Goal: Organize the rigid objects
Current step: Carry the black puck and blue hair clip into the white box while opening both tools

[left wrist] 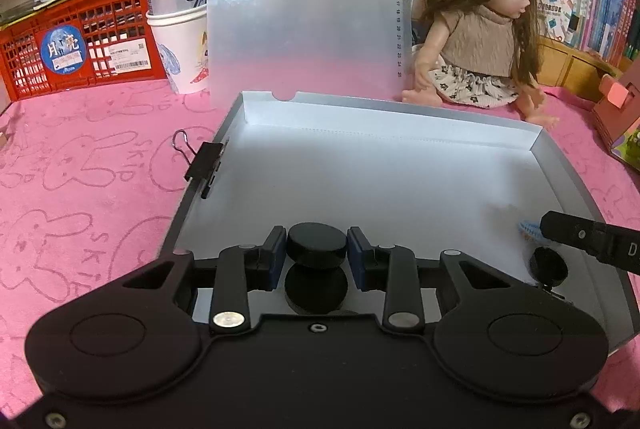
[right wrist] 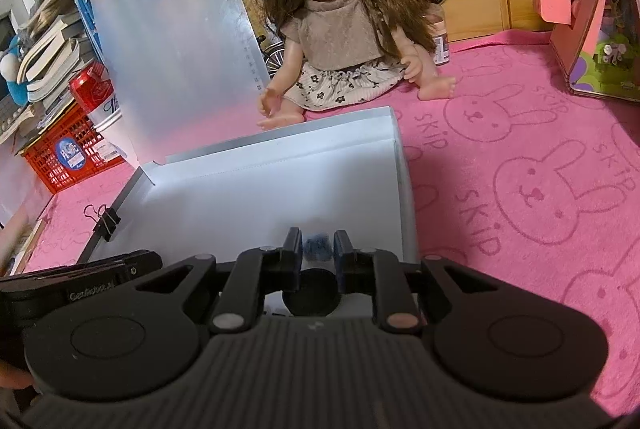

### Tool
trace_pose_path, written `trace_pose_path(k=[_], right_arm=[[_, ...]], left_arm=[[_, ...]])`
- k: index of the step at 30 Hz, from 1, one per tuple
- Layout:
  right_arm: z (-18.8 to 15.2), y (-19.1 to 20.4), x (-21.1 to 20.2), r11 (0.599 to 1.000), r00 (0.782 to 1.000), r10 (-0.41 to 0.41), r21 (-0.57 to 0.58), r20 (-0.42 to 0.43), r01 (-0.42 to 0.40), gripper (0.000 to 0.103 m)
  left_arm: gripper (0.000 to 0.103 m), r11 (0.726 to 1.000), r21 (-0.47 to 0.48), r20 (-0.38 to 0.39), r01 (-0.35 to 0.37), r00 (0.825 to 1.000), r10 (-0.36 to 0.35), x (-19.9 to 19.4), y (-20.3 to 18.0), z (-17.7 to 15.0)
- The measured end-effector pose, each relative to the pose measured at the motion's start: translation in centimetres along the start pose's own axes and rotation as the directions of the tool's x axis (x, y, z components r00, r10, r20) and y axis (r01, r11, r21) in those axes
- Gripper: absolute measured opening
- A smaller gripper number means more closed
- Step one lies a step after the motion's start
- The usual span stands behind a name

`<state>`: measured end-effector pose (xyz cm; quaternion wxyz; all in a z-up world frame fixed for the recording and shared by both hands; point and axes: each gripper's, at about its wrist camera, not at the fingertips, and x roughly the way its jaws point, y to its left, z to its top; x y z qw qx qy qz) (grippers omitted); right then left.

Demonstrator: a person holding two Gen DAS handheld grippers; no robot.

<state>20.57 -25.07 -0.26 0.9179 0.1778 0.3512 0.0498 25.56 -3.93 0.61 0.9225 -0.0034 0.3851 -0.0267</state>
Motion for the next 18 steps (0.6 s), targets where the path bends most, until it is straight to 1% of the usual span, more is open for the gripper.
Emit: trace_pose_path(k=[1,3,5,7,9,13,15,18], right_arm=[[0.0,0.0,-0.1,1.0,1.0,0.002,0.0,0.004,-0.002,0.026],[0.0,0.0,-0.4,1.0,1.0,0.001,-0.003,0.011,-0.001,0.045],[0.0,0.2,-1.0,1.0,1.0,0.006,-0.017,0.024,-0.005,0.049],[0.0,0.5,-1.7,0.999,0.999,0.007,-0.038,0.039,-0.006,0.052],[-0.1,0.8,-2.6,0.998,0.998,0.014,-0.059,0.059,-0.011,0.059],[-0.6,1.6,-4.4,0.995,0.995,0.035,-0.1,0.091,-0.025,0.065],[-1.1,2.0,-5.6,0.991,0.992,0.044,-0.128,0.114,-0.03,0.075],[-1.8,2.6,-7.3,0.986,0.987,0.065,-0.161,0.145,-0.041,0.083]], left_arm=[[0.039,1.0,0.004,0.004,-0.003,1.0,0.003,-0.2,0.0,0.0],[0.043,1.0,0.011,0.015,-0.002,1.0,0.002,-0.7,0.0,0.0],[0.046,1.0,0.017,0.029,0.0,1.0,0.0,-1.4,-0.1,0.0],[0.052,1.0,0.021,0.041,0.001,0.999,-0.001,-2.1,-0.1,-0.1],[0.056,1.0,0.027,0.055,0.003,0.999,-0.004,-3.1,-0.1,-0.3],[0.064,0.999,0.047,0.091,0.015,0.996,-0.019,-5.4,-0.1,-1.1],[0.069,0.998,0.055,0.106,0.026,0.994,-0.032,-6.6,-0.1,-1.6],[0.072,0.997,0.065,0.126,0.047,0.991,-0.054,-8.4,-0.1,-2.4]])
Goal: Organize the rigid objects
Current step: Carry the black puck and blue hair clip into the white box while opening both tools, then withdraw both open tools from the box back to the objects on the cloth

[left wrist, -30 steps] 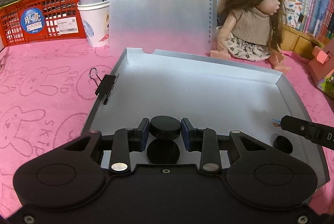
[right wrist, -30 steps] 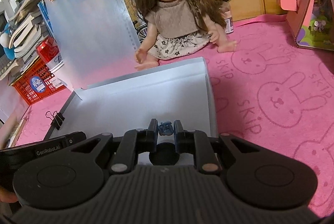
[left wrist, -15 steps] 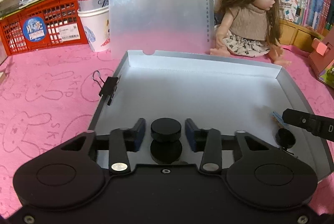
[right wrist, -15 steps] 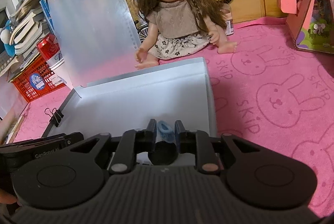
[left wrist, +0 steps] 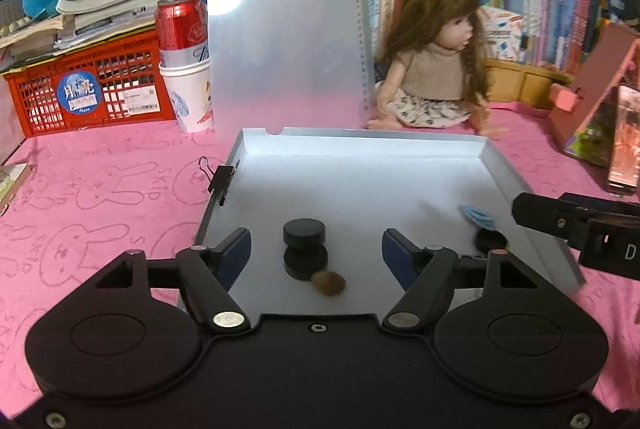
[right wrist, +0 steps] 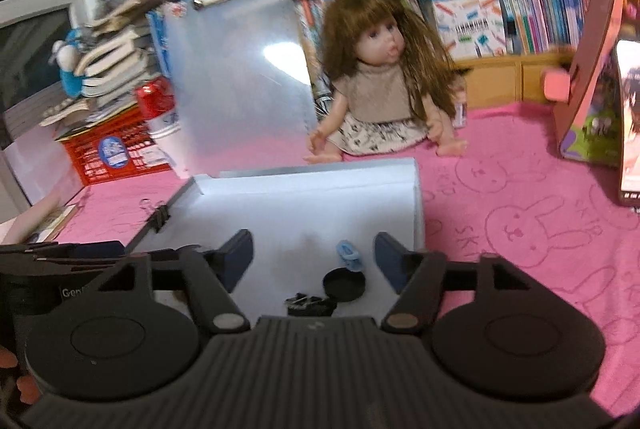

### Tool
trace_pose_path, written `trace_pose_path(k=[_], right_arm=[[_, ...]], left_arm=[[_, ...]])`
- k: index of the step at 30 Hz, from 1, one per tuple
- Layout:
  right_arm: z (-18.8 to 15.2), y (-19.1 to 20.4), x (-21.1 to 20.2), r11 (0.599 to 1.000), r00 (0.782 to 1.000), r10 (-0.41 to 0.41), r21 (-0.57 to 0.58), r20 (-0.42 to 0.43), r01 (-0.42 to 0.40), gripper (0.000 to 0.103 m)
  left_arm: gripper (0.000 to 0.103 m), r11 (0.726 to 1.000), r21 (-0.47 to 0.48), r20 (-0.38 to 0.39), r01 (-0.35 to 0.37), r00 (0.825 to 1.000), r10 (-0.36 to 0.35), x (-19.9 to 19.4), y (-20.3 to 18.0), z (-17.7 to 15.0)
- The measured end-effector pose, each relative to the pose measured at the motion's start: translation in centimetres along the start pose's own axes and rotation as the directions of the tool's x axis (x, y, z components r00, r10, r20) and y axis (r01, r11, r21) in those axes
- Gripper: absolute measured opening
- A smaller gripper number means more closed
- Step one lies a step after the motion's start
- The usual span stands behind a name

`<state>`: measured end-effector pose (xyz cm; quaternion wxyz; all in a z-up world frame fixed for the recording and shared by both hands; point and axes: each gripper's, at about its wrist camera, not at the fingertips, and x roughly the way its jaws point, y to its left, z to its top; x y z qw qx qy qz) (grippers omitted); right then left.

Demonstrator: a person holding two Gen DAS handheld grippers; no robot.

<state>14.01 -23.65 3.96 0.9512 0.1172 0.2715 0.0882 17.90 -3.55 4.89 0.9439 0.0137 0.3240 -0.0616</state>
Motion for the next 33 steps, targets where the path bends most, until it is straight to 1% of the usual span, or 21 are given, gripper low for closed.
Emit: trace_pose_path(k=[7,10,14,20,24,28,33], right_arm=[[-1.1,1.3,-3.2,0.998,0.999,0.04,-0.048,0.031,-0.039,0.089],[-1.8,1.5,-4.2,0.997,0.997,0.058,-0.056,0.04,-0.056,0.093],[-2.8,1.9,-5.4,0.995,0.996,0.076,-0.074,0.043,-0.072,0.094],[-3.8,2.1,-6.5,0.993,0.995,0.092,-0.075,0.029,-0.09,0.094],[-4.5,2.2,-6.9,0.993,0.994,0.103,-0.065,0.022,-0.102,0.094],[-5.4,2.4,-7.2,0.99,0.992,0.128,-0.058,0.001,-0.128,0.094],[-7.4,2.8,-7.6,0.984,0.985,0.172,-0.032,-0.031,-0.173,0.094]], left_arm=[[0.082,0.999,0.035,0.048,0.042,0.998,-0.044,-4.1,-0.3,-1.9],[0.083,0.997,0.045,0.06,0.057,0.996,-0.06,-5.5,-0.4,-2.9],[0.084,0.996,0.066,0.074,0.059,0.995,-0.064,-7.1,-0.4,-4.1],[0.084,0.996,0.047,0.05,0.077,0.996,-0.079,-8.2,0.4,-5.8],[0.084,0.997,0.032,0.047,0.074,0.996,-0.075,-8.8,1.0,-6.7],[0.084,0.996,0.018,0.042,0.083,0.996,-0.084,-9.5,1.5,-7.8],[0.083,0.996,0.018,0.039,0.084,0.996,-0.084,-10.3,1.9,-9.4]])
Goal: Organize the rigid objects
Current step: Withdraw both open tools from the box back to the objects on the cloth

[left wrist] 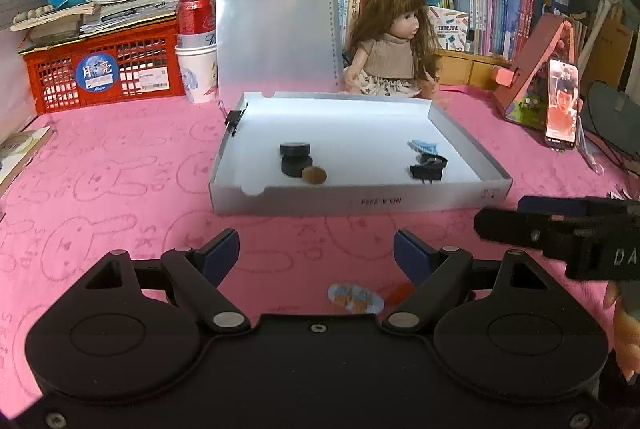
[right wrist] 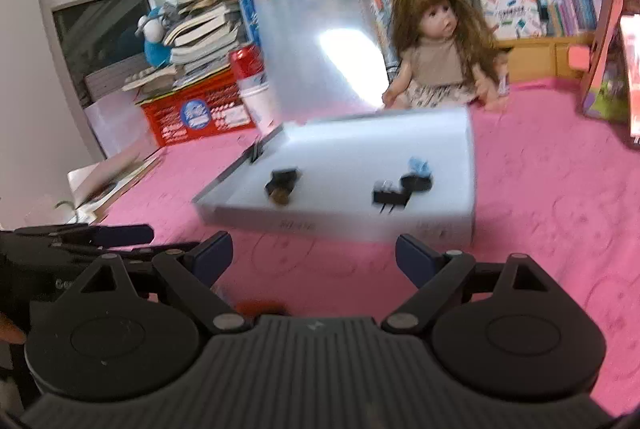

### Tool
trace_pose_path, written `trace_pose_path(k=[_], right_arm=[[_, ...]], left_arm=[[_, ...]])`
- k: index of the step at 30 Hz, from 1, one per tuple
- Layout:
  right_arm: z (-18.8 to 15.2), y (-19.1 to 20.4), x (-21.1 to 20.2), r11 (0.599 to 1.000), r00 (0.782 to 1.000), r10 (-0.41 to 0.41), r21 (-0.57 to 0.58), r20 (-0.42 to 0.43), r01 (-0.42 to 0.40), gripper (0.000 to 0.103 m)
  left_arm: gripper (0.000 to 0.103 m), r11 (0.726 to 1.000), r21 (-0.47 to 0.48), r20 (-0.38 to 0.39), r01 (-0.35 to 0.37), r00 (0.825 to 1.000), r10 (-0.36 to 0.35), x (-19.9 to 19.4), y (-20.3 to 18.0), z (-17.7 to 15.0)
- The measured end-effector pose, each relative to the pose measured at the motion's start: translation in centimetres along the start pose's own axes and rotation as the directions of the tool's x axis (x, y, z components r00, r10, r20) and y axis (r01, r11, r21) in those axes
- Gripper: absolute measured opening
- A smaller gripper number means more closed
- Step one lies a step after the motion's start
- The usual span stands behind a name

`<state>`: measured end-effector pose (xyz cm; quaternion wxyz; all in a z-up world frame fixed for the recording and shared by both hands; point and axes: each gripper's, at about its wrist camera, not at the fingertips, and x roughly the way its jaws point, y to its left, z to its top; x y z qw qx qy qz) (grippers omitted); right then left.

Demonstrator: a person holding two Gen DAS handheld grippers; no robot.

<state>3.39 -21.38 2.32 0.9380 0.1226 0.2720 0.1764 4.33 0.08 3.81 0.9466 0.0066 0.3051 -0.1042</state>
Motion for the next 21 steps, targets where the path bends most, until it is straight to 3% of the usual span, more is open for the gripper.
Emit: trace_pose_path(k=[4,9,12,21], right_arm=[[-1.2,0.4,0.0,1.0,1.0,0.009,-0.004,-0.016,-0.009,0.09],[-2.2,0.3,0.1,0.998,0.998,0.049,0.033,-0.047,-0.047,0.072],[-2.7,0.4,0.2,0.997,0.996,0.071,0.041,-0.058,-0.068,0.069],[-3.3,1.2,1.0,0.999,0.995,0.053,0.019,-0.086,-0.051,0.064]], left_arm=[[0.08,1.0,0.002,-0.009,0.003,1.0,-0.003,-0.7,0.1,-1.3],[0.071,0.999,-0.034,-0.032,0.007,0.999,-0.008,-1.0,0.6,-2.5],[0.061,0.999,-0.04,-0.036,0.002,0.999,-0.003,-1.2,0.6,-3.3],[0.058,1.0,0.008,-0.022,-0.026,0.999,0.026,-1.4,0.0,-4.7]])
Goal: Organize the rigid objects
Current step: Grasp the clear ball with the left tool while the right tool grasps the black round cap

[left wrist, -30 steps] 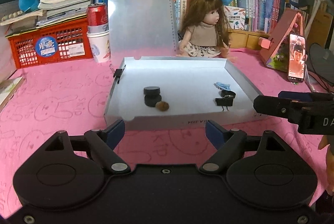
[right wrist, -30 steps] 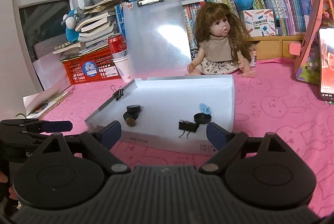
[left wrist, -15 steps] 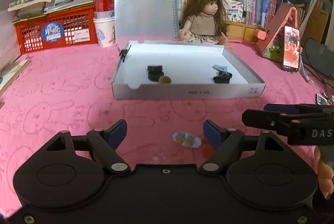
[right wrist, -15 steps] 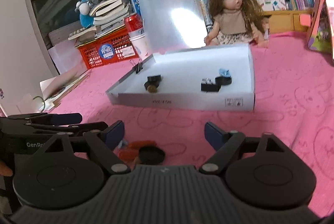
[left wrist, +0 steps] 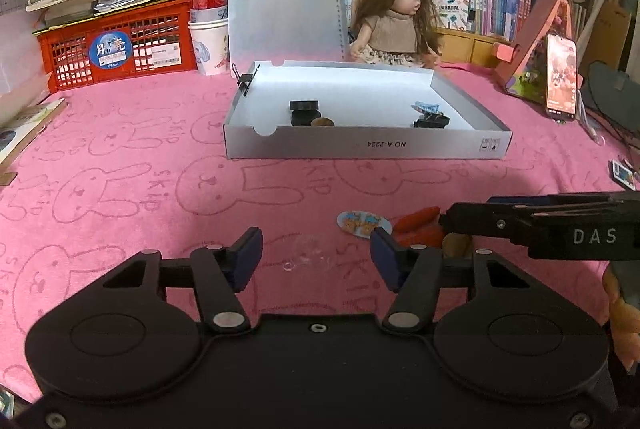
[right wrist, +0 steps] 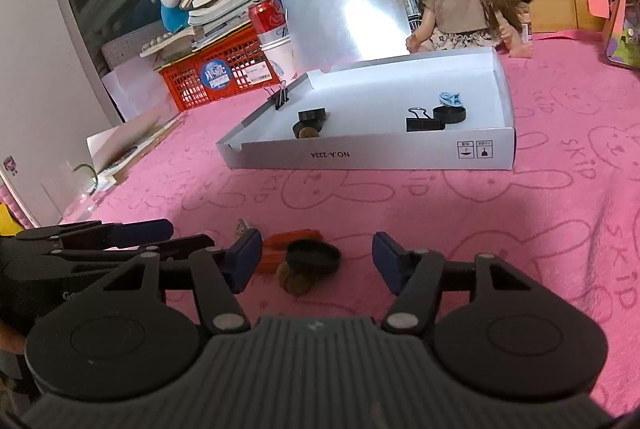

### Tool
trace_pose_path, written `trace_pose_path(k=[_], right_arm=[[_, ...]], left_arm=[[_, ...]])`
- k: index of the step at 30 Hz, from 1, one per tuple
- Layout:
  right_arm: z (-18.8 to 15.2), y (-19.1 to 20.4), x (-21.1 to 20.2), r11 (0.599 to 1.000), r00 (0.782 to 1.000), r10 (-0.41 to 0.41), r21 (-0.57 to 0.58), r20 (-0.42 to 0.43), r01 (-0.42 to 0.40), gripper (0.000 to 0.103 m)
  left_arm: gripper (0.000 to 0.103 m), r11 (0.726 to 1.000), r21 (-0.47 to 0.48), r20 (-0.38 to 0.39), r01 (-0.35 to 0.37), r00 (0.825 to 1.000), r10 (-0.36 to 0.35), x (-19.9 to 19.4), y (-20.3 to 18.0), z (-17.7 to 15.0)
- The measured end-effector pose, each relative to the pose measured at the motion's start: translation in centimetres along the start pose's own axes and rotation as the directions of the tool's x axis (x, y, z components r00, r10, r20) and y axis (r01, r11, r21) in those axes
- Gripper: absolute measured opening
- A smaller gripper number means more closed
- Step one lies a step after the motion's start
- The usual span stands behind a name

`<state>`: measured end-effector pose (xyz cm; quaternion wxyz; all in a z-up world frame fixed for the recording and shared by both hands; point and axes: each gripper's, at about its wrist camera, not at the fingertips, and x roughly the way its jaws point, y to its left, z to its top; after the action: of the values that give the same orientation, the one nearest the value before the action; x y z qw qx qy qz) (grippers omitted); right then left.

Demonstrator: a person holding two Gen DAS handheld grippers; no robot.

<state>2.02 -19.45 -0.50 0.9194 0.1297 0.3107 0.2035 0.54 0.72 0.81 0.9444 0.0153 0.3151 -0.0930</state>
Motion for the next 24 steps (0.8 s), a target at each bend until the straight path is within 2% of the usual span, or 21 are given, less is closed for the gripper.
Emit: trace_pose_path(k=[5,8,10,11,12,13,17,24], right_arm=[[-0.1,0.2,0.4,1.0,1.0,-0.007,-0.009,-0.011,0.007,0.06],[-0.2,0.5,0.7,1.0,1.0,-0.025,-0.018,-0.017,0.025,0.053],[-0.3,0.7,0.8,0.999,0.999,-0.043,-0.03,-0.012,0.043,0.045],[-0.3,0.8,0.8,0.999,0.999,-0.044,-0.033,-0.011,0.043,0.04],[-0.3,0.8,0.7,0.999,0.999,-0.038,-0.029,-0.011,0.037,0.037],[-0.3,0.9,0.7,0.999,0.999,-0.035,-0.025,-0.01,0.035,0.037],[-0.4,1.6,0.4,0.994,0.998,-0.068,-0.079,0.015,0.069,0.037],[-0.3,2.3,-0.3,0.986,0.994,-0.096,-0.13,0.048,0.101,0.037]], left_arm=[[0.056,1.0,-0.026,-0.028,0.0,1.0,-0.001,0.8,0.3,-0.1],[0.053,0.998,-0.057,-0.035,0.009,0.999,-0.011,1.3,0.6,-0.1],[0.04,0.998,-0.055,-0.031,-0.003,1.0,0.001,1.4,0.6,-0.1],[0.038,0.998,-0.058,-0.031,-0.007,1.0,0.005,1.5,0.6,-0.1],[0.029,0.998,-0.063,-0.029,-0.01,1.0,0.008,1.5,0.7,-0.1],[0.026,0.998,-0.068,-0.027,-0.011,1.0,0.009,1.5,0.7,0.0],[0.026,0.996,-0.09,-0.025,-0.002,1.0,0.0,1.4,1.0,0.1],[0.026,0.998,-0.067,-0.011,-0.003,1.0,0.002,0.9,0.3,0.2]])
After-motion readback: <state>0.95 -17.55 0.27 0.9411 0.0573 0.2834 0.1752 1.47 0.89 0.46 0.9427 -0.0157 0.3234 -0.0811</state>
